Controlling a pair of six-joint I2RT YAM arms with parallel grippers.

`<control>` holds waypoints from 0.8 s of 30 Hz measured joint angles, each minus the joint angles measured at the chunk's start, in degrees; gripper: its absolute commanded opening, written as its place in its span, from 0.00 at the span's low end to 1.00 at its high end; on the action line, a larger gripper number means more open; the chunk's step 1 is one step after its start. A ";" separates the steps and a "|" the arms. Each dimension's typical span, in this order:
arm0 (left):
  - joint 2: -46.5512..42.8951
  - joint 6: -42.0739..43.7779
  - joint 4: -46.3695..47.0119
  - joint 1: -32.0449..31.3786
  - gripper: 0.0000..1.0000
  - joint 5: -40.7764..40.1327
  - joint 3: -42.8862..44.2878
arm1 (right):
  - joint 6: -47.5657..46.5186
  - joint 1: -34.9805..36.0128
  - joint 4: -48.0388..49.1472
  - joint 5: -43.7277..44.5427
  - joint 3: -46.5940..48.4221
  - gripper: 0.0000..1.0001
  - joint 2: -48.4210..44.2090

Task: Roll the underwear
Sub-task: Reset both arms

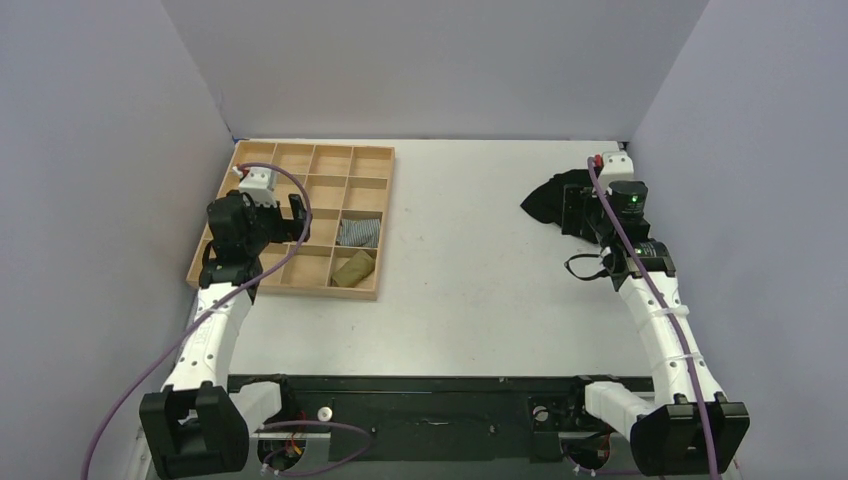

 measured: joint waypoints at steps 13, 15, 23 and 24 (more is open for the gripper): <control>-5.11 -0.13 3.08 0.00 0.97 2.95 -4.15 | 1.70 -3.89 1.16 -1.46 -3.13 0.87 -5.79; -5.35 -0.11 2.27 0.00 0.97 2.95 -3.58 | 1.70 -3.89 1.27 -0.20 -3.85 0.87 -7.26; -8.79 -0.59 2.89 0.00 0.97 2.95 -4.90 | 1.44 -4.50 1.36 2.47 -7.37 0.87 -10.69; -9.38 -0.63 4.26 0.00 0.97 2.95 -6.12 | 1.22 -4.66 1.33 2.47 -7.74 0.87 -10.82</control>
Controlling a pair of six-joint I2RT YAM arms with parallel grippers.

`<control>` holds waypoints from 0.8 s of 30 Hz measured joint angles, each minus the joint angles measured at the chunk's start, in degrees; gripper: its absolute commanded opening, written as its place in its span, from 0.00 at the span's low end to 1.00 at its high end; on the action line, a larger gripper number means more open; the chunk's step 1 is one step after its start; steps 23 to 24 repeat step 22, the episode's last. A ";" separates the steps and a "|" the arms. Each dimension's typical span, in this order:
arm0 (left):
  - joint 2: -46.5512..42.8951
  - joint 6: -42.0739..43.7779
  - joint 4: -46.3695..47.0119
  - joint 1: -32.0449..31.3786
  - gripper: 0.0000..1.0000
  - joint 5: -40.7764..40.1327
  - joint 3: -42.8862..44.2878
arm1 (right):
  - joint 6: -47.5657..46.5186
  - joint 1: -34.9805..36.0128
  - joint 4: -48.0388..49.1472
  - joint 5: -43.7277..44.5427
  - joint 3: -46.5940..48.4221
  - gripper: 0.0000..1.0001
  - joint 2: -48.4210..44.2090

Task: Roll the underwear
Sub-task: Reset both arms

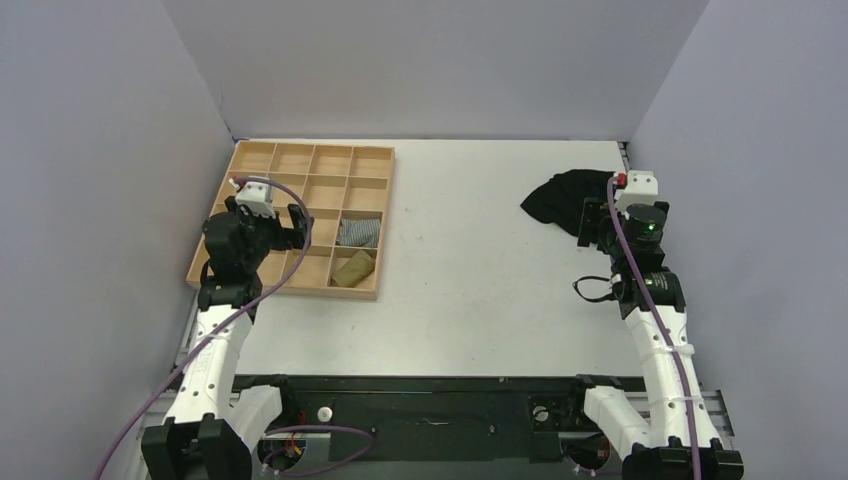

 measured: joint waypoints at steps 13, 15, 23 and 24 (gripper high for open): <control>-0.66 -0.79 4.09 0.00 0.97 -0.02 -5.66 | -3.04 0.00 0.79 -0.13 -1.84 0.87 -1.14; -0.48 -0.94 4.09 0.00 0.97 -0.02 -5.66 | -3.45 0.00 0.83 -0.42 -2.36 0.87 -1.90; 0.00 -0.98 4.07 0.20 0.97 -0.02 -5.66 | -4.24 0.00 0.98 -0.87 -2.56 0.87 -2.40; 0.00 -0.98 4.07 0.20 0.97 -0.02 -5.66 | -4.24 0.00 0.98 -0.87 -2.56 0.87 -2.40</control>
